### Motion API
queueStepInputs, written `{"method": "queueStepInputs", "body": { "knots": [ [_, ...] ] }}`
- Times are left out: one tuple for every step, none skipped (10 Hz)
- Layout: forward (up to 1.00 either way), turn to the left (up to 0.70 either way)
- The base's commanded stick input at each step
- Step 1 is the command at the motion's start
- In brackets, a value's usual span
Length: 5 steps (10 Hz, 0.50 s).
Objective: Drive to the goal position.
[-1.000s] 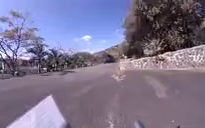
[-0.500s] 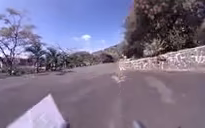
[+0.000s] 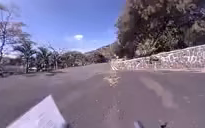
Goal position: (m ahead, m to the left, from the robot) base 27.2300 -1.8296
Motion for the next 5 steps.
{"method": "queueStepInputs", "body": {
  "knots": [
    [0.5, 0.0],
    [0.5, 0.0],
    [0.5, 0.0],
    [0.5, 0.0],
    [0.5, 0.0]
  ]
}}
